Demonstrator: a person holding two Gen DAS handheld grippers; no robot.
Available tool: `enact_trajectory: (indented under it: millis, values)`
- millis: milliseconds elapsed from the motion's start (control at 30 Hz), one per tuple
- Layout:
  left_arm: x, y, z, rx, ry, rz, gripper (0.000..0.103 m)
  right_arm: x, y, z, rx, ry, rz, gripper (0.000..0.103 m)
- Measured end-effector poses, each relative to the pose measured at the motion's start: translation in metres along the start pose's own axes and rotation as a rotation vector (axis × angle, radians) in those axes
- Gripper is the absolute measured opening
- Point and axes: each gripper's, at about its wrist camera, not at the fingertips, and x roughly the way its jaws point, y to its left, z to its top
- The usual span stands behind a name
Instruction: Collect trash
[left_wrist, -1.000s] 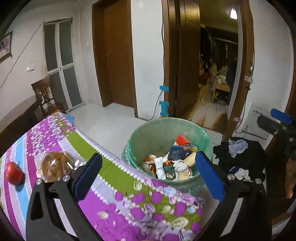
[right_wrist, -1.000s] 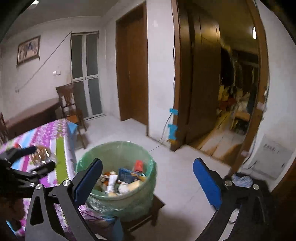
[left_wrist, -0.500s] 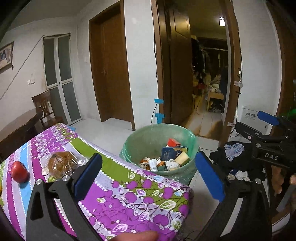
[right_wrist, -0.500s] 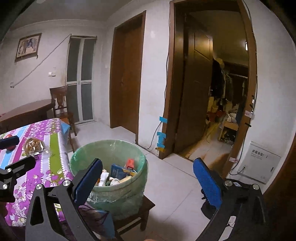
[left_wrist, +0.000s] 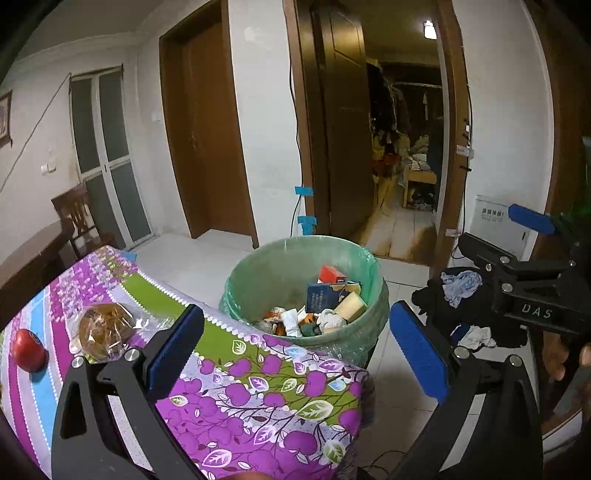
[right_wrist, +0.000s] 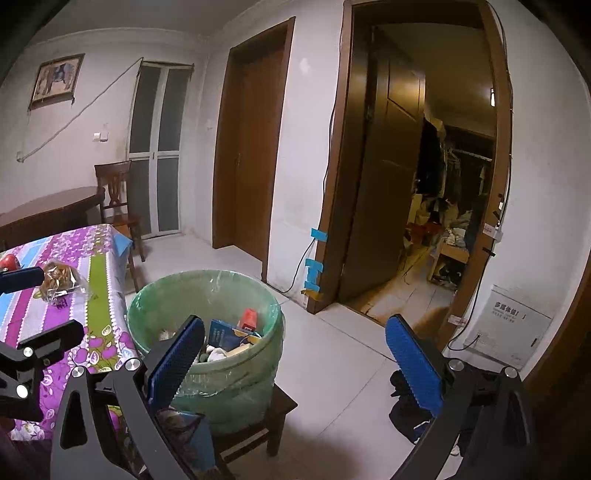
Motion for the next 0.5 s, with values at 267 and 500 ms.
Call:
enact_trajectory:
  millis: [267,500]
  values:
    - [0.0046,0.0029,-0.0016,-0.038,0.03,0.027,0.097,0.002,0.0058,-0.0021,-0.013,0.007,-0.005,0.098]
    - [0.0086,0.008,-0.0008,-0.064,0.057,0.064,0.097,0.0051,0.0055,-0.004,-0.004,0.023,0.003,0.098]
